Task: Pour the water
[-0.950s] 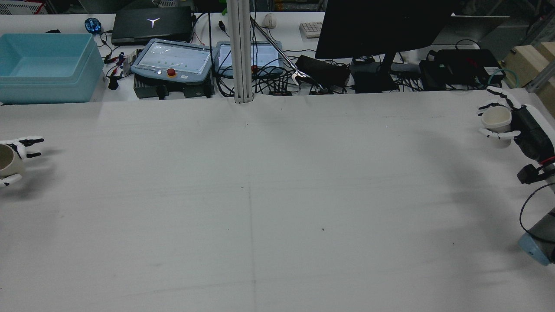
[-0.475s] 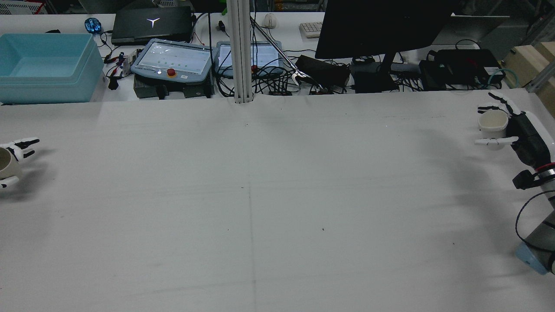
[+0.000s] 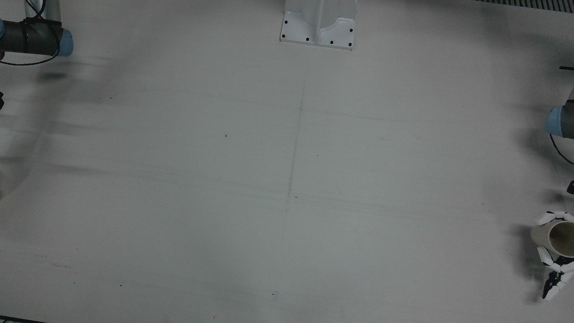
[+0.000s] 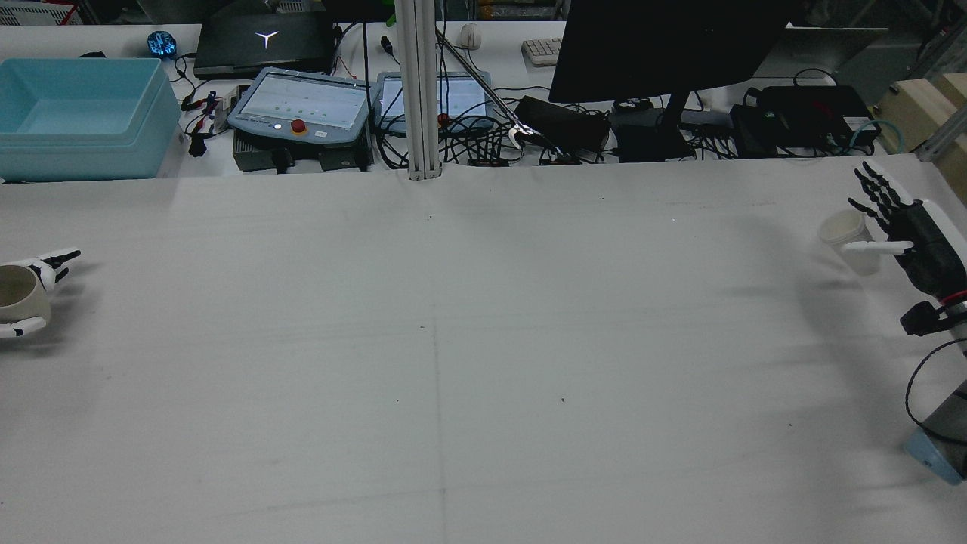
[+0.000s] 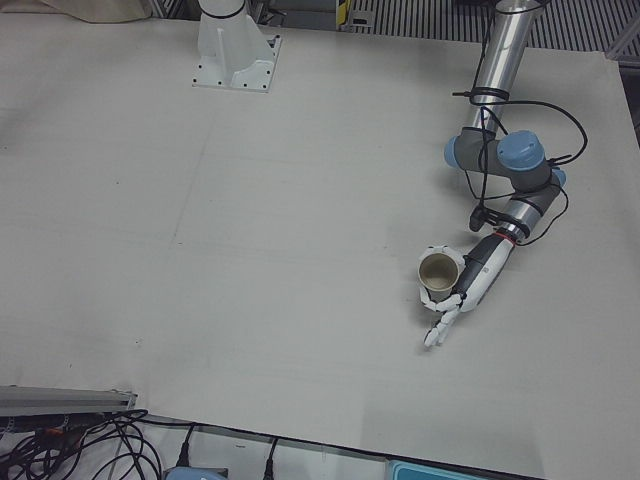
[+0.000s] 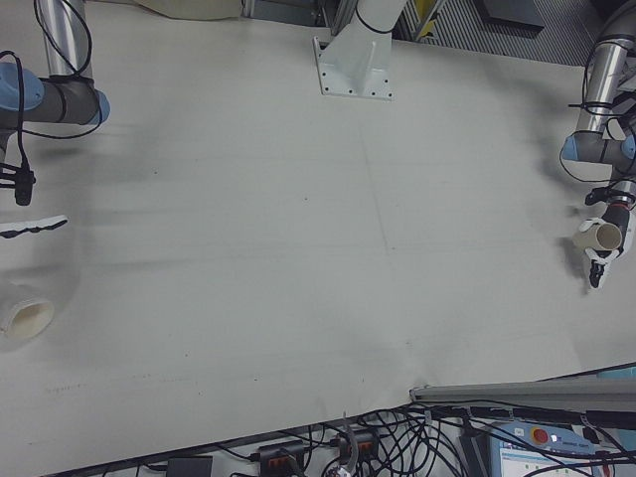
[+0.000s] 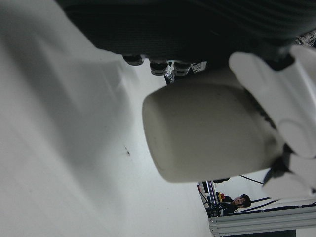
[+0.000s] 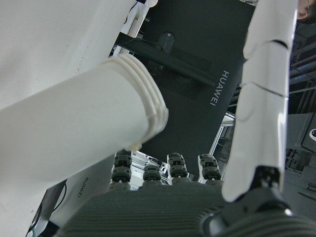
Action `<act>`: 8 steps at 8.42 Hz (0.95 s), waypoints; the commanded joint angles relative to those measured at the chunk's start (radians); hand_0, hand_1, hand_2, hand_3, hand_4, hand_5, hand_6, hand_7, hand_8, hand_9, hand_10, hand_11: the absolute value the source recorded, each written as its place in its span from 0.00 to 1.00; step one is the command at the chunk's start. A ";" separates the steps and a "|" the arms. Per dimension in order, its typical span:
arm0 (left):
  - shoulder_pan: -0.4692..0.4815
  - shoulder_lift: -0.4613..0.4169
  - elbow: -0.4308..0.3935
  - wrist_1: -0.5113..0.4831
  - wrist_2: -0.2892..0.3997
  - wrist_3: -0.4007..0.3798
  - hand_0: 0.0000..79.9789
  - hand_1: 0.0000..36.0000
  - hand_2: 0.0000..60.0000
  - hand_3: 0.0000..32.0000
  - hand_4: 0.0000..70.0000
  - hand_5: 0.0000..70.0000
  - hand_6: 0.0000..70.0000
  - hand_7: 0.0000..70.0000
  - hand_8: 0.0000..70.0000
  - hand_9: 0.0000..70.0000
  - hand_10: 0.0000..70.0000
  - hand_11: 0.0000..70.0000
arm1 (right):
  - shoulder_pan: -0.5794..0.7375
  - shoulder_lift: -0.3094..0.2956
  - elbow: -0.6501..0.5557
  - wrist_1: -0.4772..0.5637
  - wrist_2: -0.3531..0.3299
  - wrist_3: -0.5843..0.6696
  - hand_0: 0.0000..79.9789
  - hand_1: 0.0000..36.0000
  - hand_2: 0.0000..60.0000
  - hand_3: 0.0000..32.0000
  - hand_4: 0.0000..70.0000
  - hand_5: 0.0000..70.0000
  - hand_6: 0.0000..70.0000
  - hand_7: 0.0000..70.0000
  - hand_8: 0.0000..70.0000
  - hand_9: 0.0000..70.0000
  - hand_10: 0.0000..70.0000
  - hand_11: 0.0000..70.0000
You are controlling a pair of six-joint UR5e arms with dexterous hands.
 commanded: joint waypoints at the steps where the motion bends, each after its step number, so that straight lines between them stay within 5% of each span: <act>1: 0.006 0.001 -0.015 0.007 -0.006 -0.007 0.00 0.00 0.00 0.00 0.15 0.00 0.00 0.04 0.09 0.00 0.00 0.00 | 0.005 -0.001 0.004 0.000 -0.001 0.007 0.60 0.21 0.00 1.00 0.00 0.05 0.00 0.00 0.00 0.00 0.00 0.00; 3: 0.006 0.001 -0.018 0.007 -0.006 -0.009 0.00 0.00 0.00 0.03 0.12 0.00 0.00 0.03 0.10 0.00 0.00 0.00 | 0.009 0.001 0.006 0.000 -0.001 0.008 0.59 0.20 0.00 1.00 0.00 0.05 0.00 0.00 0.00 0.00 0.00 0.00; 4: 0.006 0.002 -0.038 0.023 -0.006 -0.019 0.00 0.00 0.00 0.12 0.10 0.00 0.00 0.02 0.10 0.00 0.00 0.00 | 0.022 0.001 0.013 0.000 -0.002 0.014 0.60 0.22 0.00 1.00 0.00 0.05 0.00 0.00 0.00 0.00 0.00 0.00; 6: 0.000 0.004 -0.061 0.059 -0.005 -0.114 0.00 0.00 0.00 0.14 0.09 0.00 0.00 0.02 0.10 0.00 0.00 0.00 | 0.054 0.004 0.065 -0.001 -0.011 0.029 0.60 0.23 0.00 1.00 0.00 0.05 0.00 0.00 0.00 0.00 0.00 0.00; 8: -0.041 0.012 -0.060 0.063 -0.002 -0.169 0.00 0.00 0.00 0.14 0.09 0.00 0.00 0.02 0.10 0.00 0.00 0.00 | 0.165 0.004 0.137 -0.017 -0.162 0.025 0.60 0.23 0.00 1.00 0.00 0.05 0.00 0.00 0.00 0.00 0.00 0.00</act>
